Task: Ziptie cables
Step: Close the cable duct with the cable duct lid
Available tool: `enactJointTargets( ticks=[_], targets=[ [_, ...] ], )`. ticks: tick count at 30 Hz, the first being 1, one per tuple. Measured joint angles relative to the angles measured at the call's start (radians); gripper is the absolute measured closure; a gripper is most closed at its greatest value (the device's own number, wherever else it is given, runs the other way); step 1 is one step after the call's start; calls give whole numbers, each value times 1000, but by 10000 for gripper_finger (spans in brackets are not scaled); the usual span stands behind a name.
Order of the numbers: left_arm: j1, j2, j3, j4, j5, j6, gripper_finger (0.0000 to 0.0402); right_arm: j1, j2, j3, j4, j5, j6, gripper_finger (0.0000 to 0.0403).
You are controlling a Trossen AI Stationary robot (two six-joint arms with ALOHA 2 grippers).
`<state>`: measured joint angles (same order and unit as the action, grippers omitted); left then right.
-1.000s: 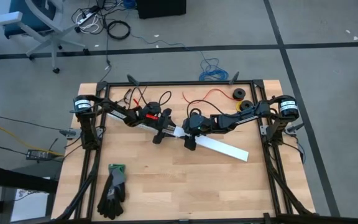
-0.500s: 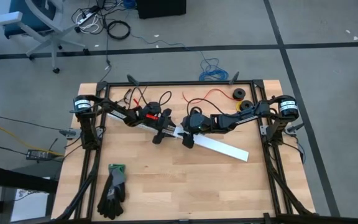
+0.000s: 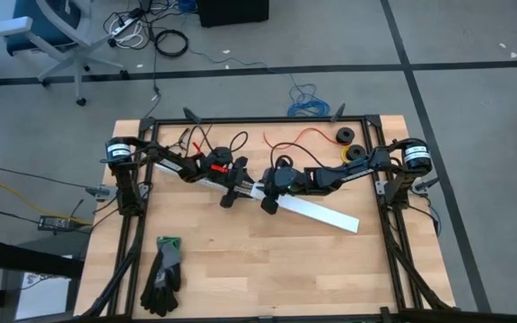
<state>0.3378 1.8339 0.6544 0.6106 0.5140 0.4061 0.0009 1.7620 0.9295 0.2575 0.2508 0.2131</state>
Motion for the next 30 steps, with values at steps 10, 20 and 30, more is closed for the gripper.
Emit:
enactJointTargets(
  ticks=[10, 20, 30],
  targets=[
    [0, 0, 0, -1, 0, 0, 154, 3, 3, 0, -35, -155, 124, 392],
    [-17, 0, 0, 1, 15, -26, 154, -34, 3, 0, -55, -152, 128, 401],
    [-25, 0, 0, 4, 2, -21, 154, 1, 2, 0, 90, -6, 26, 402]
  ],
)
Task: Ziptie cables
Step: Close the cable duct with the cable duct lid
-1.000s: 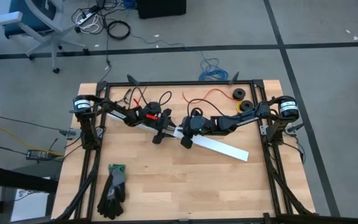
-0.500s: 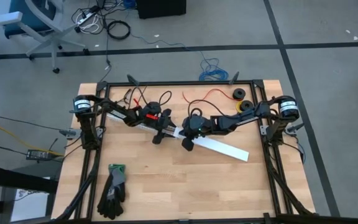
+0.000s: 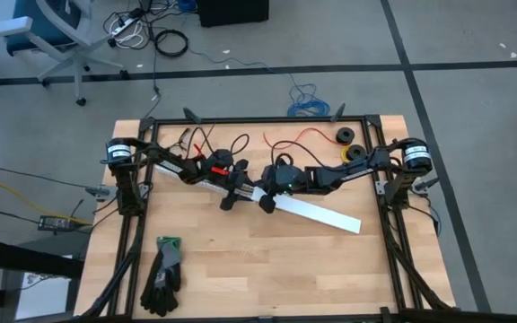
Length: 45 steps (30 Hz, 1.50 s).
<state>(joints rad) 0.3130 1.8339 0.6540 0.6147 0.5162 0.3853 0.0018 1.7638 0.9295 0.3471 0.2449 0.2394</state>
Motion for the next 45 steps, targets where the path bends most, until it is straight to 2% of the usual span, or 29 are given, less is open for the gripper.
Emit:
enactJointTargets(
  ticks=[5, 9, 11, 13, 17, 21, 24, 27, 32, 37, 39, 43, 45],
  targets=[
    [0, 0, 0, 0, -2, 1, 154, 106, -36, 2, 21, 230, -3, 403],
    [0, 0, 0, 0, -3, 2, 154, 225, -34, 0, -55, 266, 101, 403],
    [0, 0, 0, 0, -3, 2, 154, 291, -34, 0, -91, 317, 184, 403],
    [0, 0, 0, 0, -4, 2, 154, 365, -42, 0, -134, 414, 269, 403],
    [0, 0, 0, 1, -6, -1, 154, 514, -67, 0, -221, 577, 535, 403],
    [0, 1, 0, 1, -6, -2, 154, 602, -49, 53, -413, 642, 830, 403],
    [0, 1, 0, 1, -7, -4, 154, 589, 17, 141, -603, 622, 953, 403],
    [0, 1, 0, 1, -7, -6, 154, 532, 102, 209, -638, 602, 945, 403],
    [-1, 1, 0, 0, -7, -9, 154, 470, 127, 225, -519, 635, 709, 403],
    [-1, 1, 0, -4, -7, -9, 154, 380, 87, 225, -542, 645, 537, 403],
    [-1, 1, 0, -2, -7, -9, 154, 310, 81, 225, -544, 575, 485, 403],
    [-1, 1, -1, 3, -8, -10, 154, 176, 82, 224, -436, 259, 341, 403],
    [-1, 1, -1, 2, -7, -10, 154, 148, 82, 225, -387, 215, 282, 403]
  ],
)
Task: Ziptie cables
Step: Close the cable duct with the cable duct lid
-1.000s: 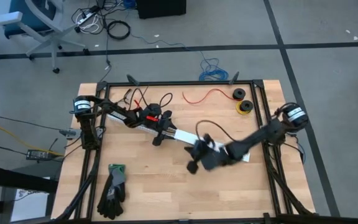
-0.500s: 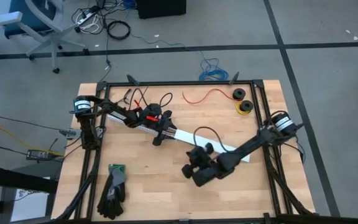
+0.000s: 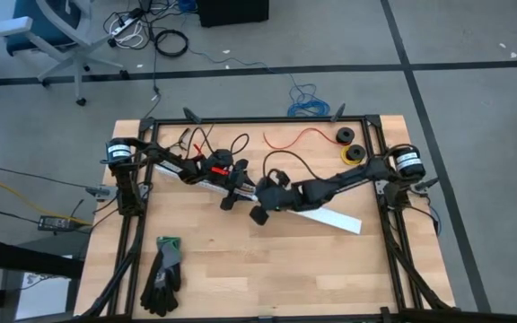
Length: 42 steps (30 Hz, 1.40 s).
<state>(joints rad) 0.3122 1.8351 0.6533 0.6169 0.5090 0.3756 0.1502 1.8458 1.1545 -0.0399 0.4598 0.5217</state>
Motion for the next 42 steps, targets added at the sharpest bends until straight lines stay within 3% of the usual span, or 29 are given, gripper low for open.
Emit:
enactJointTargets(
  ticks=[3, 16, 20, 32, 42],
  targets=[
    [0, 0, 0, -1, 0, 0, 154, -11, -4, 0, 21, -18, -47, 403],
    [0, 0, 0, -4, 0, -7, 154, -27, 1, -76, 3, -48, 61, 403],
    [0, 0, 0, -6, 0, -13, 154, -66, -1, -96, 27, -101, 67, 403],
    [0, 0, 0, -6, -4, -15, 154, -88, 0, -111, 92, -125, 19, 403],
    [-2, 1, -1, -21, -44, -4, 122, -89, 1, -111, 92, -123, 15, 403]
  ],
)
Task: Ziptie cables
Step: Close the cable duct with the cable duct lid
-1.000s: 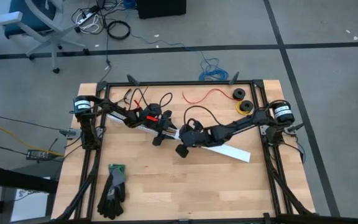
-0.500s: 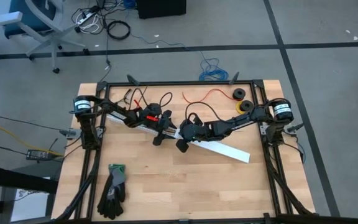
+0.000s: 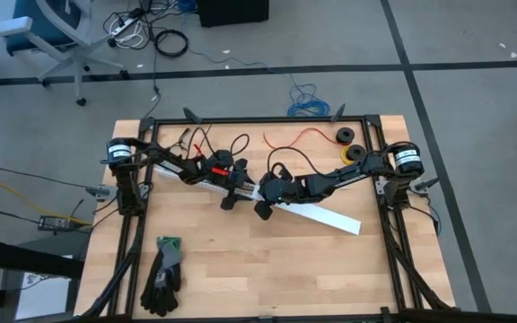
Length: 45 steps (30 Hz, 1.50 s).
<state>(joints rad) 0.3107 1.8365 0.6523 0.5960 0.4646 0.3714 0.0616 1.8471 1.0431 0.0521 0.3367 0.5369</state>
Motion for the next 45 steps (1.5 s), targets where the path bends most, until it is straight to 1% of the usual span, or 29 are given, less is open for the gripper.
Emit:
enactJointTargets(
  ticks=[4, 10, 20, 27, 30, 33, 37, 40, 45],
  targets=[
    [0, 0, 0, 6, -16, 2, 112, 0, 0, 0, 0, 1, -1, 403],
    [12, 0, 0, 5, -22, 4, 110, -1, 1, 0, 0, 5, -7, 403],
    [43, 0, -3, -21, 83, 16, 119, -6, 1, 0, 0, -1, -8, 403],
    [50, -1, -3, -50, 95, 18, 120, -20, 1, -1, 12, -30, -9, 403],
    [50, -1, -3, -55, 95, 19, 130, -29, 1, -1, 19, -54, -16, 403],
    [50, -2, -3, -56, 97, 19, 154, -43, 1, -1, 26, -85, -15, 403],
    [50, -3, -3, -59, 102, 20, 184, -61, 48, 4, 108, -129, -19, 403],
    [50, -5, -3, -69, 107, 20, 190, -73, 105, 31, 153, -153, -24, 403],
    [50, -5, -2, -74, 104, 20, 186, -72, 148, 72, 214, -124, -112, 403]
  ],
)
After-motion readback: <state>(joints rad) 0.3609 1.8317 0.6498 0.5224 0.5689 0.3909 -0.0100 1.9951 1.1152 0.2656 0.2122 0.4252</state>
